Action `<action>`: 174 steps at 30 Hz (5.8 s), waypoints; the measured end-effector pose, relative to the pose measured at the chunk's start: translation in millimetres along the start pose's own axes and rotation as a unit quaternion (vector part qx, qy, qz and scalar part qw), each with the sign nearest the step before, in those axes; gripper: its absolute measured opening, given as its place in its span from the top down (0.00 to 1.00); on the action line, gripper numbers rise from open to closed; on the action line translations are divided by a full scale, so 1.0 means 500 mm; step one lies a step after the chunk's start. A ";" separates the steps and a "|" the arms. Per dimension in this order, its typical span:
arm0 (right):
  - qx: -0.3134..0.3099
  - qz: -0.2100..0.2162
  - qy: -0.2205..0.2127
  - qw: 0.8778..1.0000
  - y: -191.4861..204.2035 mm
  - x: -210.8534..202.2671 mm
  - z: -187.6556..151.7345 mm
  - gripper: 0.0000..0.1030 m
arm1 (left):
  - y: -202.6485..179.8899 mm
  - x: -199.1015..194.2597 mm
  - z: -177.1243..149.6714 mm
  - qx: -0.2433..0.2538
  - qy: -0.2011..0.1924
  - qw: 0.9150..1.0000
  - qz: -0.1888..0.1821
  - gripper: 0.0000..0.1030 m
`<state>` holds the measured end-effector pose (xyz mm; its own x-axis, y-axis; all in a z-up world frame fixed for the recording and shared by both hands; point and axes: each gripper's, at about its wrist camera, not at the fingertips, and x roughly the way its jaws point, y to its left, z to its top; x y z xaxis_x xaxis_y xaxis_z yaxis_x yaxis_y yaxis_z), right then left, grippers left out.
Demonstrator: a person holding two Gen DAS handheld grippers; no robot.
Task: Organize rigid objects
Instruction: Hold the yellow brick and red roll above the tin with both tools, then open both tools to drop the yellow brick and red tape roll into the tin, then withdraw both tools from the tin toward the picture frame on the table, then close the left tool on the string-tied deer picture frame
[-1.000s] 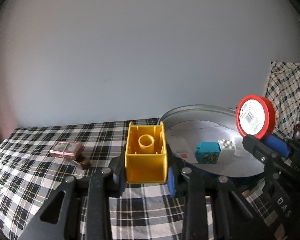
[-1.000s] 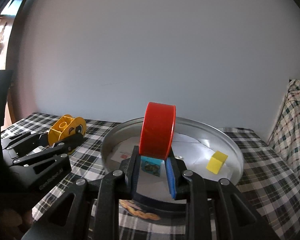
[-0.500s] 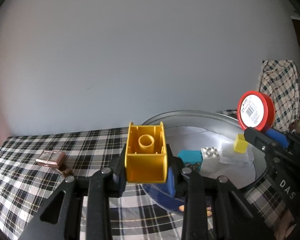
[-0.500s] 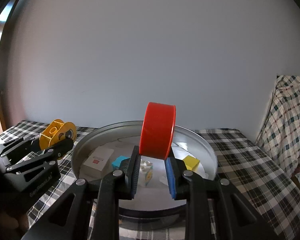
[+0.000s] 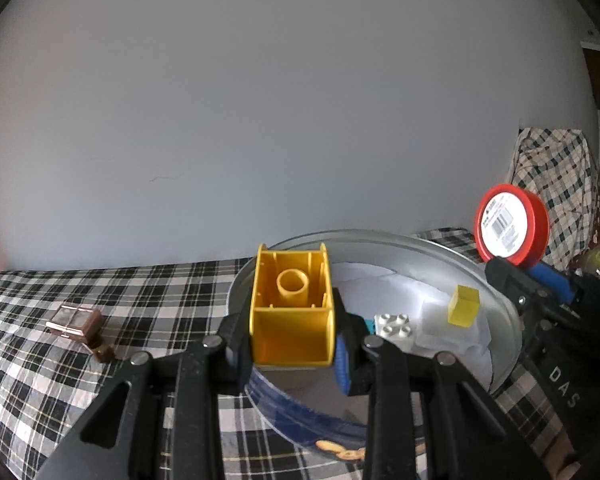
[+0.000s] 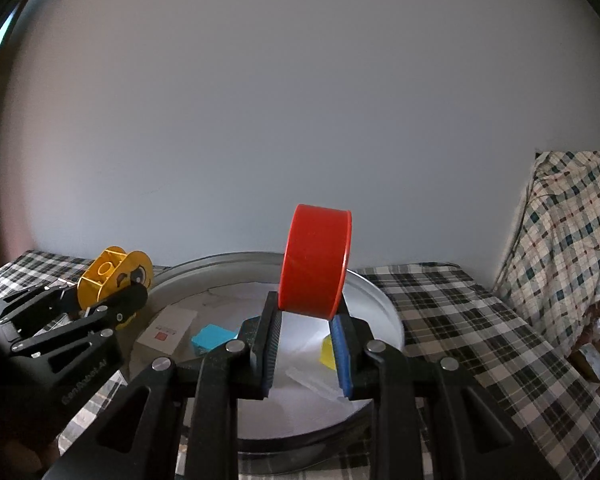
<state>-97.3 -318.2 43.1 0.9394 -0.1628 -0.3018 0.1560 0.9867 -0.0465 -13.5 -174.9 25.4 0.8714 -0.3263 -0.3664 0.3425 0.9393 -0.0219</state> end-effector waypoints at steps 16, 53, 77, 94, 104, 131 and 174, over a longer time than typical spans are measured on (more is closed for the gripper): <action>0.018 -0.028 0.013 0.999 -0.029 0.038 0.016 0.74 | -0.040 0.040 0.028 -0.005 0.022 0.999 -0.030 0.71; 0.097 0.005 0.078 0.992 -0.096 0.159 0.055 0.22 | -0.004 0.153 0.090 -0.065 0.146 0.987 0.028 0.01; 0.105 -0.024 0.000 0.994 -0.090 0.105 0.049 0.19 | -0.031 0.084 0.057 -0.007 0.031 0.996 0.085 0.01; 0.117 -0.091 -0.110 0.983 -0.088 0.030 0.025 0.19 | -0.023 0.016 0.016 0.024 -0.049 0.995 0.089 0.01; 0.091 -0.146 -0.107 0.979 -0.075 0.004 0.020 0.19 | -0.010 0.003 0.005 0.011 -0.041 0.996 0.075 0.01; 0.068 -0.146 -0.169 0.972 -0.003 -0.113 0.002 0.13 | 0.029 -0.062 -0.024 -0.005 -0.039 0.998 0.047 0.01; 0.063 -0.018 -0.101 0.993 0.307 -0.009 0.028 0.13 | 0.404 -0.046 -0.033 -0.056 0.004 0.987 0.150 0.01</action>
<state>-73.2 -166.0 50.4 0.9726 -0.2071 -0.1054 0.2150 0.9741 0.0697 30.1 23.9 14.2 0.9250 -0.0317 -0.3785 0.0286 0.9995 -0.0140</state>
